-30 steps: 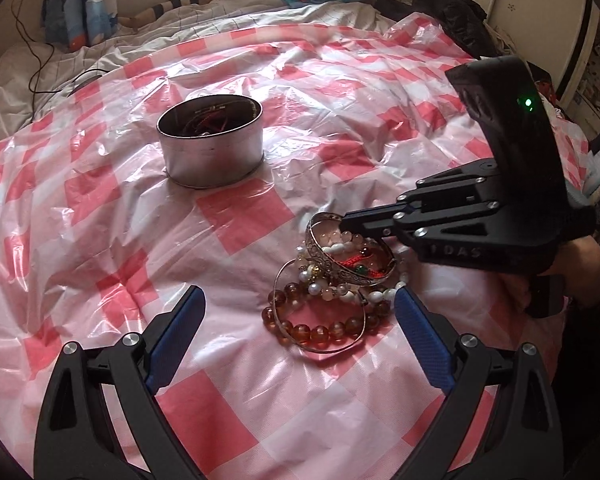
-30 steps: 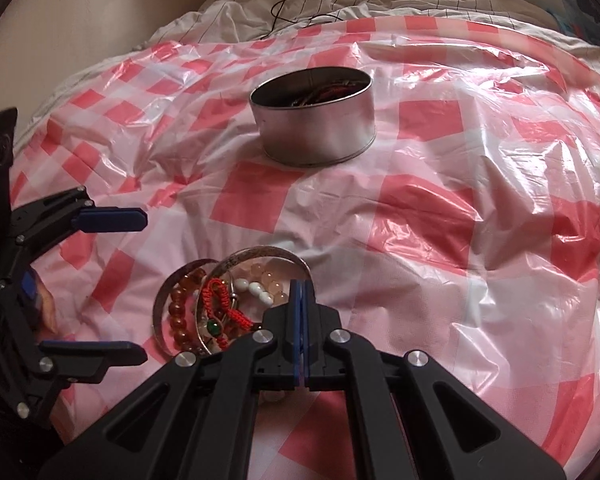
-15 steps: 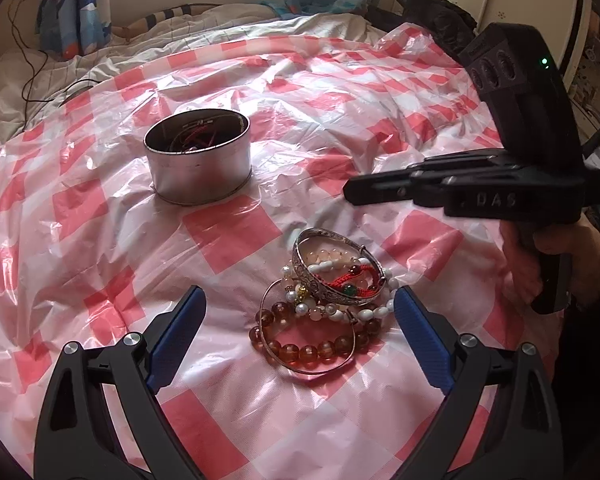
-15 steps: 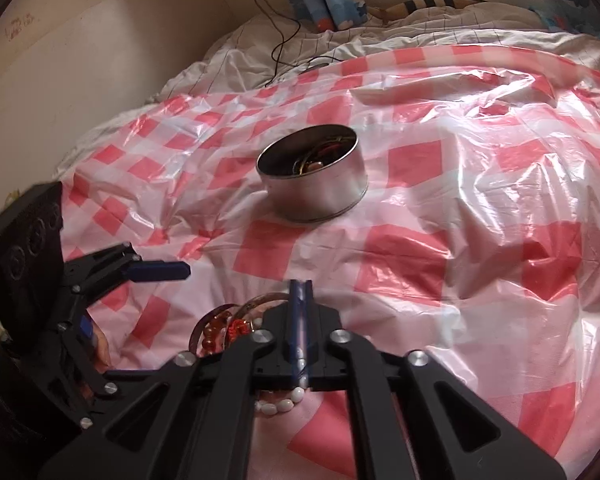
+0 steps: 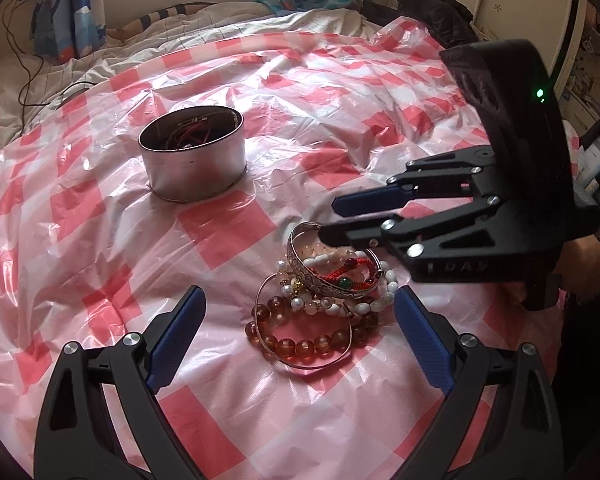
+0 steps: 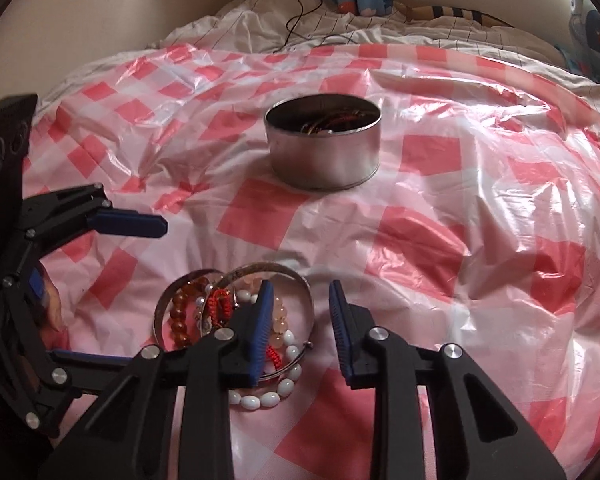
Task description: Organize jewelry
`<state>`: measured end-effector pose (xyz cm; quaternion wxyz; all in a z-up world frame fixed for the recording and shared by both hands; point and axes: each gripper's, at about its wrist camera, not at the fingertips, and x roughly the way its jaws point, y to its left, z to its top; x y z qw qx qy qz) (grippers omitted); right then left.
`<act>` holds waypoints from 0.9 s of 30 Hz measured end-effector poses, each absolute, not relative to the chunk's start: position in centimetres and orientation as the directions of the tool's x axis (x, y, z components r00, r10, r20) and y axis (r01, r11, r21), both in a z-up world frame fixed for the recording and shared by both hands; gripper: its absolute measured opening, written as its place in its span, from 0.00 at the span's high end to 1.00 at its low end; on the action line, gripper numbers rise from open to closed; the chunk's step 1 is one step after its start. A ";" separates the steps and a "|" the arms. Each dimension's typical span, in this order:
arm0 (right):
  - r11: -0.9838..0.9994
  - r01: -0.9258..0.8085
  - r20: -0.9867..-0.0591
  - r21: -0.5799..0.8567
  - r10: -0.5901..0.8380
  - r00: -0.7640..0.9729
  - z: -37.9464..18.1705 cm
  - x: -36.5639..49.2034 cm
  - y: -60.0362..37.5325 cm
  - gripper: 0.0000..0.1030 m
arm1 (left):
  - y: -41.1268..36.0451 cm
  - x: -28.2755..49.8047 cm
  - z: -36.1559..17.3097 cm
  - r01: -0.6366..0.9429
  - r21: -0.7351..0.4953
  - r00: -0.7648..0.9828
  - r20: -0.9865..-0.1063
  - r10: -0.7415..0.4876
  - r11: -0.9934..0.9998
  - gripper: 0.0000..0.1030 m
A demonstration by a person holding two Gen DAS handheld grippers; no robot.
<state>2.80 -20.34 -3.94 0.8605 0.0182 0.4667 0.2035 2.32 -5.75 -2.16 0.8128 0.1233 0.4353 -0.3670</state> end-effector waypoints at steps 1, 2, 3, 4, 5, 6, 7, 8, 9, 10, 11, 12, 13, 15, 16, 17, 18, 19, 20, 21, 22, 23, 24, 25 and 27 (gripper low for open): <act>0.918 -0.336 -0.805 0.209 0.357 0.474 -4.3 2.9 -20.1 0.72 | -5.8 2.3 -2.1 0.704 -0.119 0.352 -0.798 -0.490 0.700 0.12; 0.918 -0.338 -0.808 0.209 0.357 0.470 -4.4 2.9 -20.0 0.73 | -5.8 2.3 -2.2 0.703 -0.119 0.352 -0.798 -0.489 0.701 0.12; 0.915 -0.342 -0.808 0.213 0.362 0.465 -4.5 2.9 -19.8 0.77 | -5.8 2.4 -2.2 0.703 -0.119 0.351 -0.799 -0.488 0.701 0.12; 0.914 -0.350 -0.810 0.207 0.361 0.463 -4.5 2.8 -19.6 0.83 | -5.8 2.4 -2.2 0.704 -0.120 0.350 -0.799 -0.489 0.700 0.12; 0.913 -0.355 -0.809 0.200 0.358 0.466 -4.5 2.7 -19.4 0.86 | -5.8 2.4 -2.2 0.703 -0.121 0.349 -0.800 -0.489 0.700 0.12; 0.910 -0.362 -0.806 0.202 0.364 0.467 -4.4 2.6 -19.2 0.90 | -5.7 2.4 -2.2 0.705 -0.122 0.348 -0.799 -0.490 0.699 0.12; 0.909 -0.363 -0.800 0.204 0.368 0.473 -4.1 2.4 -19.3 0.96 | -5.7 2.4 -2.1 0.705 -0.121 0.349 -0.798 -0.491 0.698 0.12; 0.912 -0.357 -0.795 0.204 0.367 0.484 -3.9 2.4 -19.5 0.97 | -5.7 2.4 -2.1 0.704 -0.122 0.350 -0.797 -0.492 0.699 0.12; 0.914 -0.343 -0.788 0.215 0.370 0.492 -3.6 2.5 -19.9 0.97 | -5.6 2.5 -2.1 0.702 -0.130 0.348 -0.796 -0.496 0.701 0.12; 0.915 -0.328 -0.779 0.233 0.378 0.500 -3.3 2.6 -20.5 0.97 | -5.5 2.6 -2.1 0.699 -0.141 0.345 -0.793 -0.502 0.702 0.12; 0.917 -0.313 -0.770 0.248 0.383 0.511 -3.0 2.6 -21.1 0.97 | -5.3 2.8 -2.0 0.693 -0.150 0.345 -0.790 -0.507 0.705 0.12; 0.921 -0.300 -0.764 0.249 0.377 0.524 -2.7 2.6 -21.6 0.97 | -5.1 3.0 -2.0 0.685 -0.159 0.348 -0.786 -0.511 0.711 0.12; 0.927 -0.282 -0.758 0.248 0.367 0.539 -2.5 2.6 -22.2 0.97 | -4.8 3.3 -2.0 0.671 -0.179 0.349 -0.779 -0.520 0.719 0.12; 0.933 -0.255 -0.756 0.256 0.357 0.548 -2.2 2.9 -23.2 0.97 | -4.2 4.2 -2.1 0.635 -0.245 0.339 -0.765 -0.549 0.733 0.12; 0.938 -0.236 -0.758 0.253 0.344 0.555 -2.2 3.0 -23.6 0.97 | -3.7 4.8 -2.2 0.605 -0.291 0.330 -0.756 -0.566 0.741 0.12; 0.943 -0.220 -0.761 0.250 0.332 0.558 -2.2 3.1 -24.0 0.97 | -3.2 5.4 -2.4 0.578 -0.331 0.320 -0.749 -0.581 0.746 0.12; 0.944 -0.205 -0.763 0.260 0.331 0.555 -2.3 3.2 -24.5 0.97 | -2.7 5.9 -2.6 0.550 -0.371 0.312 -0.739 -0.597 0.748 0.12; 0.942 -0.187 -0.763 0.280 0.337 0.552 -2.5 3.4 -25.0 0.97 | -2.3 6.5 -2.9 0.519 -0.411 0.306 -0.729 -0.612 0.750 0.19; 0.942 -0.176 -0.765 0.287 0.336 0.549 -2.6 3.4 -25.2 0.97 | -2.0 6.9 -3.2 0.496 -0.443 0.293 -0.725 -0.624 0.747 0.27; 0.942 -0.167 -0.766 0.292 0.335 0.549 -2.7 3.5 -25.4 0.97 | -1.9 7.2 -3.4 0.481 -0.469 0.279 -0.719 -0.637 0.741 0.30; 0.933 -0.156 -0.759 0.325 0.355 0.546 -2.8 3.5 -25.8 0.97 | -1.7 7.4 -3.6 0.466 -0.486 0.275 -0.714 -0.644 0.739 0.30; 0.921 -0.144 -0.750 0.363 0.380 0.542 -2.9 3.6 -26.3 0.97 | -1.7 7.4 -3.6 0.467 -0.485 0.278 -0.713 -0.643 0.739 0.30; 0.922 -0.133 -0.753 0.363 0.374 0.542 -3.0 3.7 -26.6 0.97 | -2.0 7.3 -3.6 0.481 -0.469 0.281 -0.718 -0.637 0.741 0.30; 0.930 -0.123 -0.760 0.347 0.356 0.544 -3.0 3.7 -26.7 0.97 | -2.5 7.0 -3.6 0.498 -0.440 0.286 -0.730 -0.621 0.747 0.30; 0.941 -0.103 -0.776 0.321 0.324 0.540 -3.2 3.8 -26.8 0.97 | -3.6 6.6 -3.9 0.530 -0.384 0.290 -0.756 -0.587 0.756 0.30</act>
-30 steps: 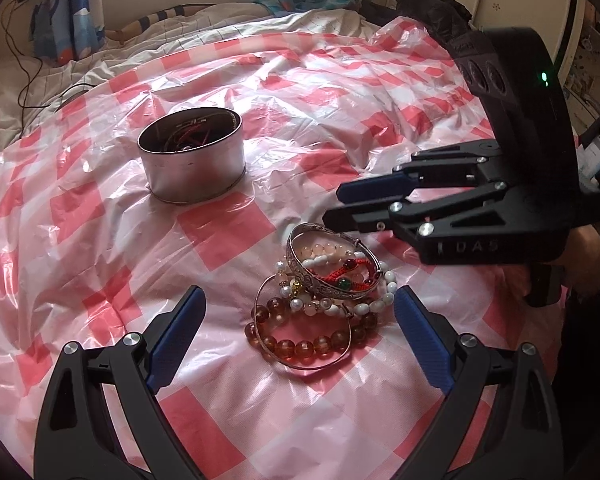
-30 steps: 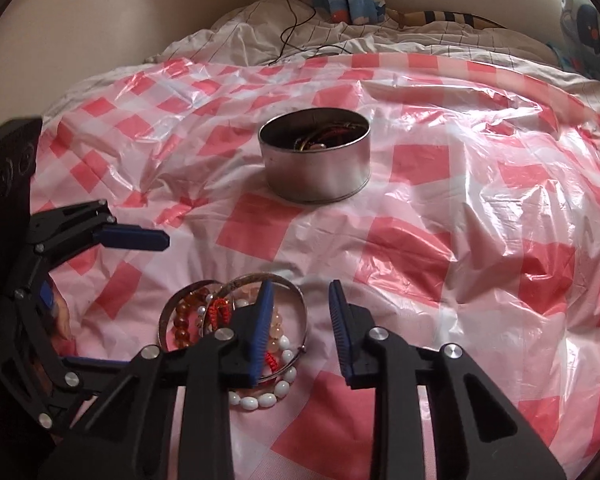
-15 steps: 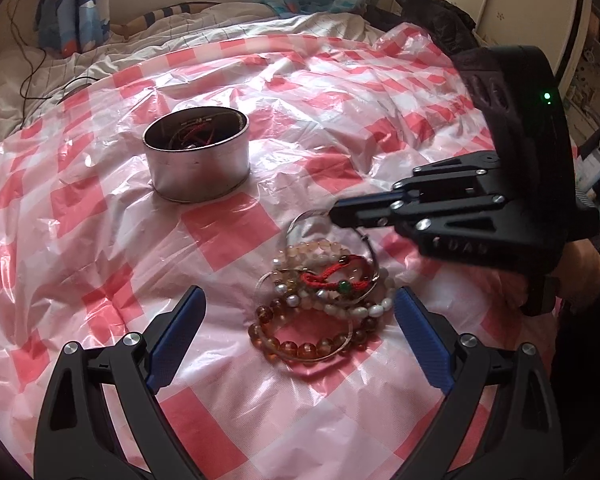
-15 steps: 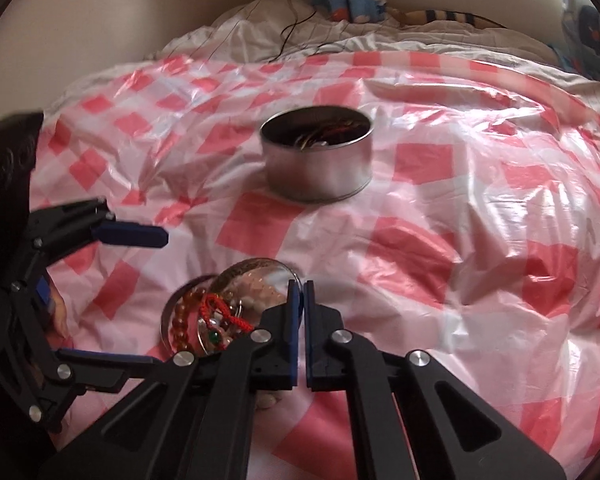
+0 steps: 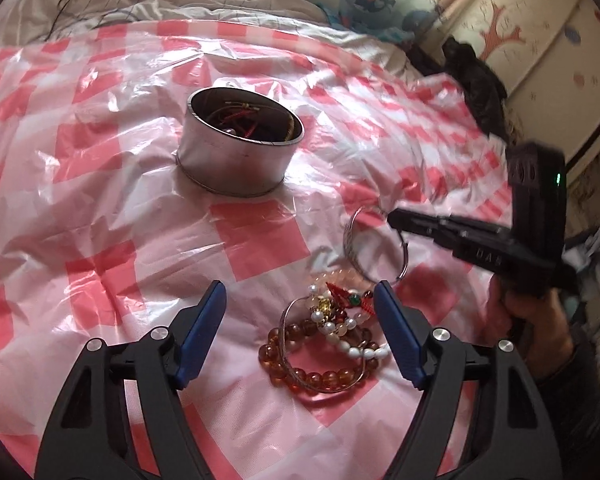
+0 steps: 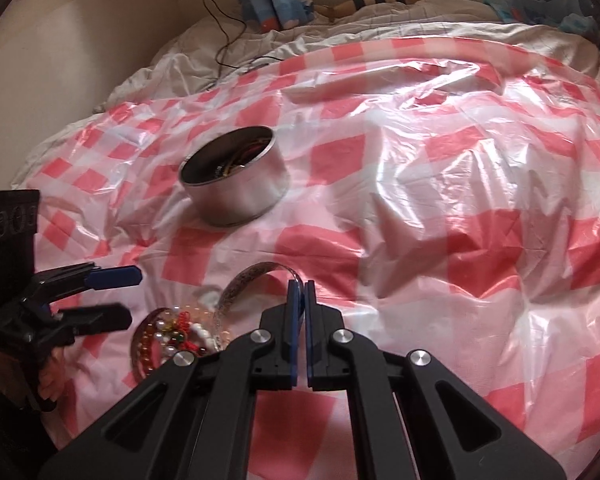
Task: Organize jewelry
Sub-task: 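Grasp the silver bangle and red cord with the left tool and lift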
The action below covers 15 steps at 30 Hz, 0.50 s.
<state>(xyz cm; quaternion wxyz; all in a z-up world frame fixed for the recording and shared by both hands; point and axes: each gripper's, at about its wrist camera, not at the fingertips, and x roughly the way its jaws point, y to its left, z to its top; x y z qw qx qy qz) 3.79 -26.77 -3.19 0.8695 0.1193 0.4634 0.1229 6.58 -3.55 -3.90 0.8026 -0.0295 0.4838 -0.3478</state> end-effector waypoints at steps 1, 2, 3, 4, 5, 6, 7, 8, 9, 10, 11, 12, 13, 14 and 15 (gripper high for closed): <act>0.946 -0.097 -0.784 0.308 0.311 0.537 -3.3 3.8 -26.7 0.97 | -4.0 6.5 -4.2 0.536 -0.367 0.288 -0.767 -0.574 0.760 0.30; 0.949 -0.094 -0.791 0.300 0.302 0.532 -3.4 3.9 -26.7 0.97 | -4.2 6.5 -4.3 0.542 -0.349 0.287 -0.778 -0.559 0.764 0.31; 0.950 -0.092 -0.794 0.300 0.302 0.528 -3.6 3.9 -26.8 0.97 | -4.5 6.4 -4.4 0.551 -0.335 0.284 -0.786 -0.549 0.764 0.32; 0.948 -0.087 -0.795 0.306 0.305 0.524 -3.7 3.9 -26.8 0.97 | -4.8 6.3 -4.6 0.562 -0.327 0.277 -0.791 -0.546 0.759 0.35; 0.947 -0.084 -0.797 0.309 0.306 0.521 -3.8 4.0 -26.9 0.97 | -4.9 6.2 -4.6 0.568 -0.317 0.280 -0.793 -0.541 0.760 0.35; 0.947 -0.080 -0.802 0.310 0.306 0.513 -3.9 4.1 -26.9 0.97 | -5.2 5.9 -4.3 0.582 -0.280 0.304 -0.796 -0.524 0.764 0.35; 0.948 -0.076 -0.807 0.309 0.304 0.506 -4.1 4.1 -27.0 0.97 | -5.5 5.4 -4.0 0.606 -0.242 0.325 -0.794 -0.514 0.758 0.35; 0.949 -0.075 -0.812 0.308 0.303 0.499 -4.3 4.2 -26.9 0.97 | -5.8 5.0 -3.5 0.629 -0.213 0.343 -0.787 -0.513 0.748 0.35; 0.950 -0.076 -0.816 0.304 0.300 0.494 -4.4 4.2 -26.8 0.97 | -6.0 4.6 -3.1 0.647 -0.187 0.359 -0.780 -0.512 0.739 0.35; 0.951 -0.077 -0.819 0.301 0.299 0.491 -4.5 4.2 -26.7 0.97 | -6.4 4.0 -2.6 0.676 -0.163 0.372 -0.767 -0.523 0.719 0.35; 0.951 -0.078 -0.820 0.299 0.298 0.488 -4.5 4.2 -26.7 0.97 | -6.8 3.5 -2.2 0.704 -0.148 0.371 -0.757 -0.537 0.695 0.35; 0.951 -0.079 -0.823 0.298 0.298 0.484 -4.6 4.2 -26.6 0.97 | -7.2 3.1 -2.0 0.721 -0.137 0.369 -0.754 -0.543 0.679 0.35; 0.952 -0.079 -0.826 0.295 0.295 0.480 -4.7 4.2 -26.5 0.96 | -7.6 2.8 -2.0 0.737 -0.125 0.366 -0.753 -0.547 0.664 0.35; 0.953 -0.080 -0.828 0.292 0.293 0.479 -4.8 4.1 -26.4 0.96 | -8.0 2.6 -2.0 0.743 -0.114 0.369 -0.752 -0.546 0.659 0.35; 0.954 -0.082 -0.829 0.290 0.293 0.477 -4.9 4.1 -26.4 0.96 | -8.3 2.4 -2.0 0.746 -0.096 0.383 -0.747 -0.544 0.659 0.35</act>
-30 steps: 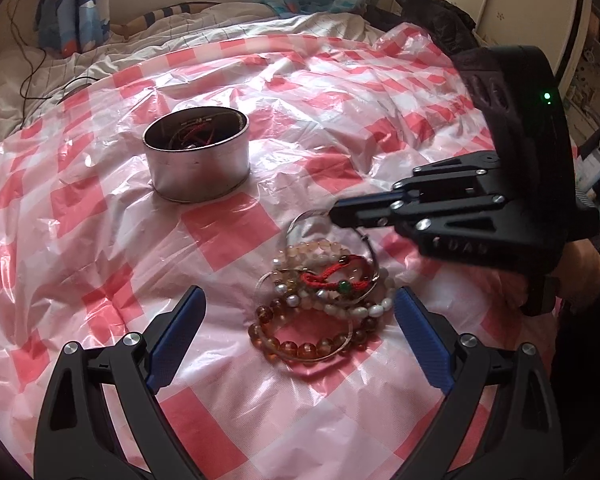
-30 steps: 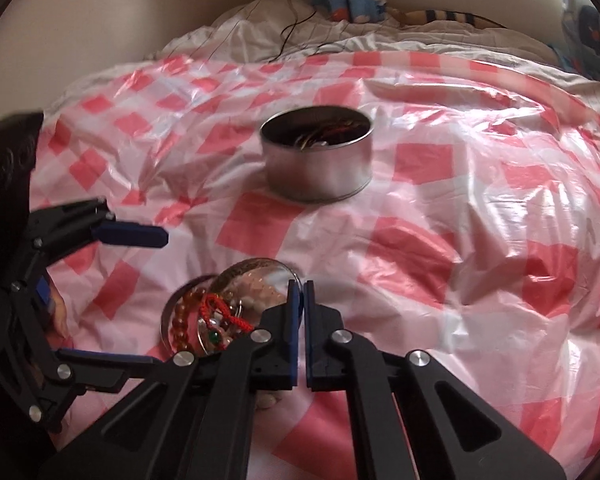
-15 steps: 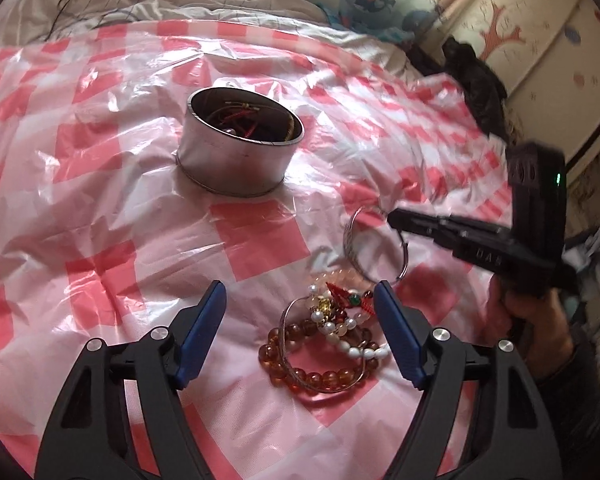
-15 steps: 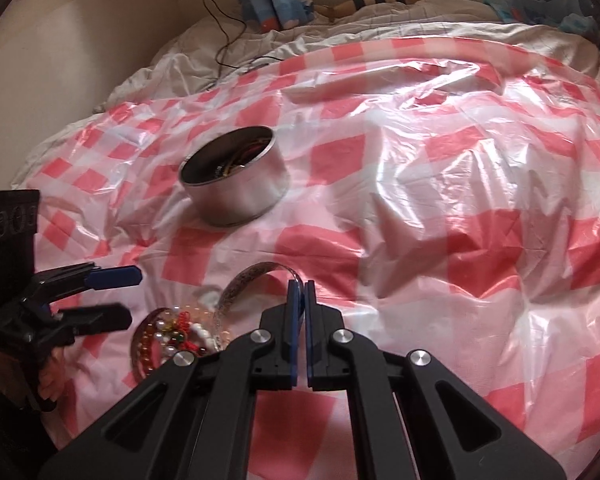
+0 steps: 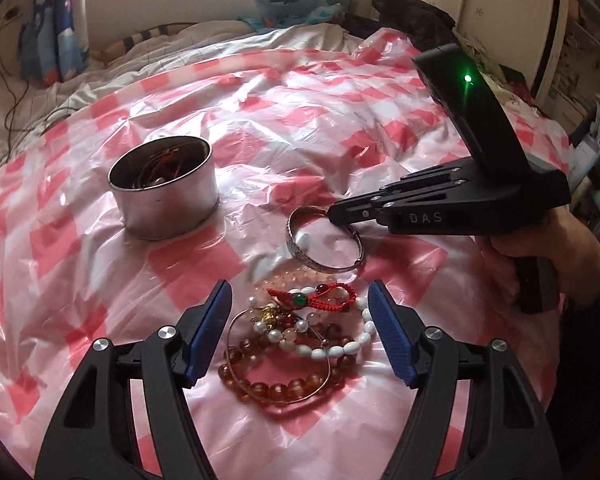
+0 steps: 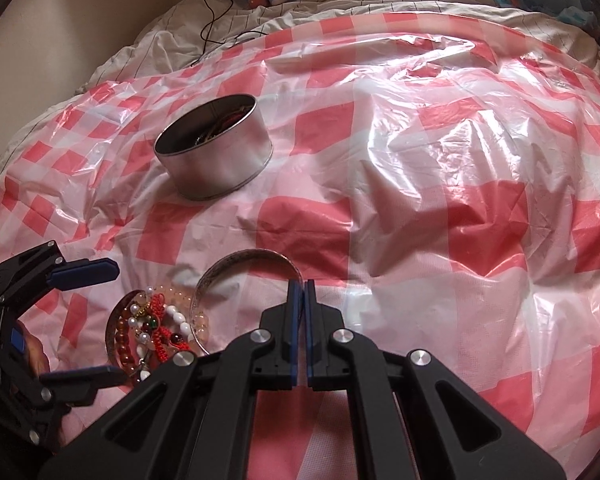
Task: Organize jewelry
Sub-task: 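Grasp the silver bangle and red cord with the left tool and lift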
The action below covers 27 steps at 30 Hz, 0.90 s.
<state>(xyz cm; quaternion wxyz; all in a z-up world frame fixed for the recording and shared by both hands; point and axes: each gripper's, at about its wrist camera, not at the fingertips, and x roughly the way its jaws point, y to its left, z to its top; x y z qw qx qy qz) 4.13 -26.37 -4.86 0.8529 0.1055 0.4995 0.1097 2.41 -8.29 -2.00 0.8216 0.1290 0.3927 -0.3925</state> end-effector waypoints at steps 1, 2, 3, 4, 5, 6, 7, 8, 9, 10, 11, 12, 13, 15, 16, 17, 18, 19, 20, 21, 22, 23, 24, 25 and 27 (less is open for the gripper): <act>0.954 -0.082 -0.829 0.289 0.293 0.476 -4.9 4.1 -26.3 0.96 | -8.6 2.3 -1.9 0.752 -0.093 0.385 -0.742 -0.549 0.652 0.39; 0.953 -0.081 -0.830 0.291 0.294 0.475 -5.0 4.1 -26.4 0.97 | -8.9 2.2 -1.9 0.758 -0.094 0.380 -0.741 -0.553 0.646 0.47; 0.953 -0.081 -0.830 0.292 0.295 0.473 -5.0 4.2 -26.4 0.96 | -9.2 2.2 -1.9 0.763 -0.086 0.378 -0.745 -0.550 0.641 0.51; 0.953 -0.081 -0.830 0.293 0.296 0.472 -5.0 4.2 -26.4 0.96 | -9.6 2.2 -2.1 0.766 -0.076 0.377 -0.752 -0.541 0.639 0.56; 0.952 -0.081 -0.831 0.294 0.296 0.471 -5.0 4.2 -26.4 0.96 | -9.8 2.2 -2.5 0.771 -0.072 0.367 -0.762 -0.534 0.633 0.61; 0.952 -0.081 -0.831 0.294 0.296 0.471 -5.1 4.2 -26.4 0.96 | -10.2 2.1 -3.1 0.778 -0.073 0.347 -0.778 -0.523 0.624 0.64; 0.953 -0.080 -0.832 0.293 0.296 0.470 -5.1 4.2 -26.4 0.96 | -10.5 2.1 -3.5 0.781 -0.062 0.341 -0.791 -0.508 0.621 0.69; 0.953 -0.079 -0.832 0.293 0.295 0.469 -5.1 4.2 -26.4 0.96 | -10.8 1.9 -3.9 0.782 -0.049 0.346 -0.796 -0.498 0.621 0.70; 0.953 -0.079 -0.833 0.294 0.296 0.468 -5.1 4.2 -26.3 0.96 | -10.9 1.8 -4.1 0.782 -0.040 0.349 -0.799 -0.491 0.621 0.71; 0.953 -0.079 -0.834 0.293 0.295 0.466 -5.2 4.2 -26.3 0.96 | -11.0 1.9 -4.1 0.778 -0.033 0.357 -0.798 -0.485 0.628 0.79; 0.953 -0.080 -0.834 0.293 0.296 0.466 -5.2 4.1 -26.3 0.96 | -10.9 1.9 -4.0 0.770 -0.025 0.369 -0.798 -0.477 0.637 0.85; 0.953 -0.081 -0.834 0.293 0.296 0.465 -5.2 4.1 -26.3 0.96 | -10.8 2.0 -3.9 0.765 -0.022 0.376 -0.796 -0.475 0.643 0.90; 0.952 -0.081 -0.834 0.295 0.298 0.465 -5.2 4.1 -26.3 0.96 | -10.6 2.1 -3.8 0.760 -0.020 0.383 -0.794 -0.472 0.650 0.95; 0.952 -0.079 -0.834 0.295 0.297 0.465 -5.2 4.1 -26.2 0.96 | -10.3 2.3 -3.6 0.752 -0.026 0.385 -0.793 -0.471 0.658 0.96; 0.952 -0.079 -0.834 0.294 0.296 0.466 -5.2 4.1 -26.3 0.96 | -10.0 2.4 -3.3 0.750 -0.037 0.383 -0.790 -0.479 0.661 0.96; 0.952 -0.079 -0.834 0.295 0.296 0.466 -5.2 4.1 -26.3 0.96 | -9.7 2.5 -3.0 0.743 -0.050 0.386 -0.782 -0.489 0.667 0.96; 0.952 -0.079 -0.834 0.295 0.297 0.466 -5.2 4.1 -26.3 0.96 | -9.3 2.7 -2.7 0.741 -0.072 0.380 -0.774 -0.505 0.668 0.96; 0.952 -0.078 -0.833 0.295 0.297 0.466 -5.2 4.1 -26.3 0.96 | -8.9 2.9 -2.3 0.738 -0.101 0.373 -0.763 -0.529 0.667 0.96; 0.952 -0.079 -0.833 0.295 0.297 0.466 -5.2 4.2 -26.3 0.96 | -8.5 3.0 -1.9 0.731 -0.121 0.376 -0.749 -0.545 0.671 0.96; 0.952 -0.078 -0.833 0.297 0.298 0.467 -5.1 4.2 -26.3 0.96 | -8.2 3.1 -1.6 0.726 -0.139 0.376 -0.739 -0.559 0.673 0.96; 0.951 -0.078 -0.832 0.298 0.299 0.468 -5.1 4.1 -26.3 0.96 | -7.6 3.4 -1.1 0.721 -0.162 0.375 -0.726 -0.577 0.674 0.96; 0.950 -0.077 -0.830 0.301 0.301 0.470 -5.0 4.1 -26.3 0.96 | -7.3 3.5 -0.9 0.716 -0.172 0.380 -0.717 -0.585 0.677 0.96; 0.948 -0.074 -0.826 0.310 0.307 0.473 -4.9 4.0 -26.3 0.96 | -6.8 3.7 -0.5 0.707 -0.189 0.385 -0.705 -0.596 0.681 0.96; 0.943 -0.075 -0.822 0.323 0.319 0.473 -4.9 4.0 -26.3 0.96 | -6.6 3.9 -0.3 0.703 -0.202 0.386 -0.698 -0.604 0.682 0.96; 0.934 -0.073 -0.809 0.351 0.342 0.478 -4.7 4.0 -26.7 0.96 | -5.7 4.3 0.3 0.687 -0.237 0.392 -0.675 -0.625 0.687 0.96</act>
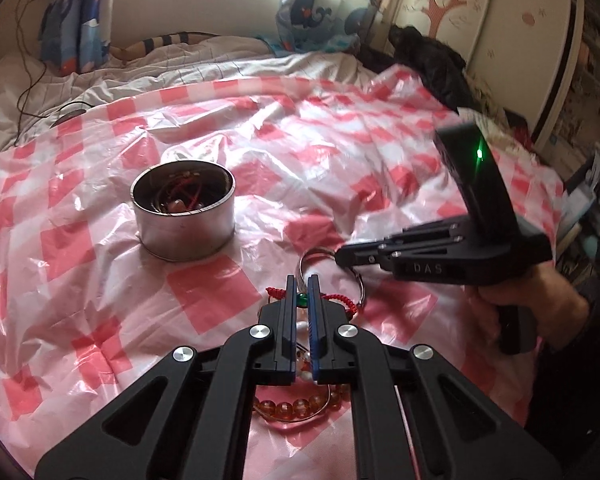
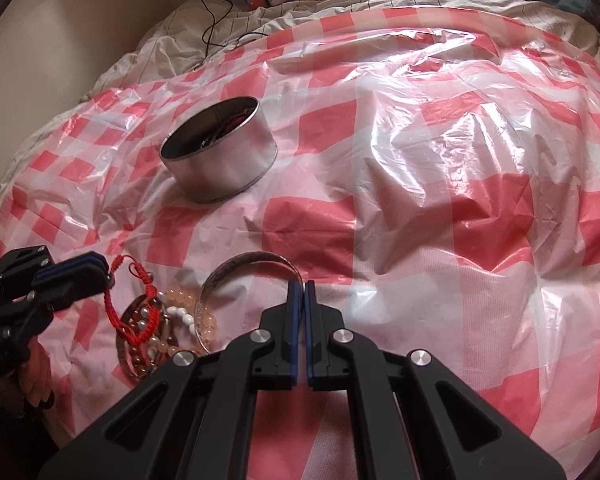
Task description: Organize jewelry
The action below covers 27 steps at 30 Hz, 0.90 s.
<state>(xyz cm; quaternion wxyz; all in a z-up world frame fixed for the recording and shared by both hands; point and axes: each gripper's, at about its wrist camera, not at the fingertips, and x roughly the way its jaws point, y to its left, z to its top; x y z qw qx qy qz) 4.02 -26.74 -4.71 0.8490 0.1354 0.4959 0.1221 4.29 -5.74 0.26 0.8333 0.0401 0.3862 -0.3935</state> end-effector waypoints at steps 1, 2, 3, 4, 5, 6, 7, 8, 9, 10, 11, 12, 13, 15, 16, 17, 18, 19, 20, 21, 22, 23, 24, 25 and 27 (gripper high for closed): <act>0.929 -0.075 -0.802 0.363 0.352 0.482 -4.6 4.0 -26.9 0.96 | -5.5 4.4 0.5 0.682 -0.247 0.395 -0.668 -0.631 0.688 0.96; 0.923 -0.076 -0.792 0.378 0.365 0.490 -4.4 3.9 -26.9 0.96 | -5.3 4.5 0.7 0.679 -0.248 0.402 -0.662 -0.632 0.691 0.96; 0.917 -0.077 -0.782 0.392 0.376 0.496 -4.2 3.9 -27.1 0.96 | -5.1 4.6 0.9 0.675 -0.247 0.410 -0.659 -0.631 0.695 0.96; 0.912 -0.080 -0.776 0.402 0.385 0.499 -4.1 3.9 -27.2 0.96 | -4.9 4.7 1.1 0.670 -0.249 0.415 -0.655 -0.631 0.699 0.96; 0.906 -0.081 -0.767 0.415 0.396 0.506 -3.9 3.8 -27.3 0.96 | -4.7 4.8 1.2 0.666 -0.248 0.421 -0.653 -0.629 0.703 0.96; 0.903 -0.079 -0.761 0.423 0.401 0.511 -3.7 3.7 -27.4 0.96 | -4.5 4.9 1.3 0.661 -0.246 0.428 -0.652 -0.626 0.709 0.96; 0.896 -0.080 -0.751 0.436 0.411 0.517 -3.5 3.6 -27.5 0.96 | -4.4 5.0 1.4 0.658 -0.246 0.432 -0.650 -0.625 0.711 0.96; 0.891 -0.081 -0.742 0.447 0.420 0.522 -3.4 3.7 -27.6 0.96 | -4.3 5.1 1.5 0.655 -0.244 0.438 -0.648 -0.623 0.715 0.96; 0.887 -0.083 -0.733 0.455 0.426 0.531 -3.1 3.6 -27.8 0.96 | -4.2 5.1 1.7 0.651 -0.238 0.448 -0.646 -0.618 0.721 0.96; 0.883 -0.085 -0.721 0.461 0.429 0.544 -2.8 3.5 -27.8 0.96 | -4.1 5.2 1.8 0.647 -0.233 0.457 -0.643 -0.614 0.726 0.96; 0.878 -0.092 -0.705 0.470 0.436 0.559 -2.4 3.4 -28.1 0.96 | -4.0 5.3 2.1 0.644 -0.233 0.463 -0.639 -0.614 0.728 0.96; 0.871 -0.100 -0.687 0.481 0.445 0.575 -1.9 3.4 -28.2 0.96 | -3.9 5.4 2.3 0.641 -0.232 0.470 -0.635 -0.613 0.732 0.96; 0.869 -0.106 -0.674 0.484 0.447 0.587 -1.5 3.4 -28.3 0.96 | -3.9 5.7 2.6 0.635 -0.223 0.484 -0.632 -0.606 0.739 0.96; 0.860 -0.122 -0.638 0.495 0.456 0.621 -0.4 3.4 -28.6 0.96 | -3.8 6.3 3.2 0.626 -0.221 0.502 -0.621 -0.603 0.748 0.96; 0.860 -0.126 -0.624 0.494 0.452 0.638 0.2 3.4 -28.7 0.96 | -3.7 6.8 3.4 0.619 -0.230 0.508 -0.613 -0.605 0.751 0.96; 0.861 -0.131 -0.607 0.492 0.447 0.657 0.9 3.7 -28.9 0.98 | -3.7 7.3 3.6 0.612 -0.235 0.514 -0.607 -0.606 0.755 0.96; 0.859 -0.135 -0.589 0.494 0.445 0.674 1.5 3.9 -29.0 0.99 | -3.7 7.9 3.8 0.606 -0.238 0.521 -0.602 -0.605 0.759 0.96; 0.856 -0.140 -0.571 0.497 0.444 0.691 2.3 4.4 -29.2 0.99 | -3.9 8.6 4.0 0.601 -0.241 0.528 -0.596 -0.605 0.762 0.96; 0.855 -0.146 -0.556 0.497 0.443 0.703 2.9 4.7 -29.3 0.99 | -4.0 9.1 4.3 0.598 -0.239 0.536 -0.591 -0.604 0.765 0.96; 0.855 -0.151 -0.544 0.495 0.441 0.714 3.4 5.1 -29.4 0.99 | -4.2 9.9 4.5 0.595 -0.239 0.543 -0.584 -0.603 0.767 0.96; 0.854 -0.157 -0.536 0.496 0.443 0.718 3.8 5.5 -29.6 0.99 | -4.2 10.4 4.5 0.592 -0.239 0.547 -0.582 -0.602 0.770 0.96; 0.853 -0.164 -0.539 0.495 0.450 0.712 4.0 5.9 -29.6 0.99 | -4.3 10.9 4.5 0.587 -0.241 0.549 -0.582 -0.599 0.773 0.96; 0.854 -0.165 -0.542 0.493 0.449 0.710 4.1 6.2 -29.8 0.99 | -4.2 11.4 4.3 0.579 -0.246 0.552 -0.584 -0.596 0.778 0.96; 0.856 -0.160 -0.556 0.492 0.451 0.699 4.0 6.3 -30.0 0.99 | -4.0 11.7 4.1 0.571 -0.254 0.552 -0.585 -0.594 0.781 0.96; 0.868 -0.151 -0.616 0.473 0.448 0.647 3.2 6.5 -29.8 0.98 | -3.8 11.9 3.7 0.565 -0.259 0.548 -0.593 -0.590 0.784 0.96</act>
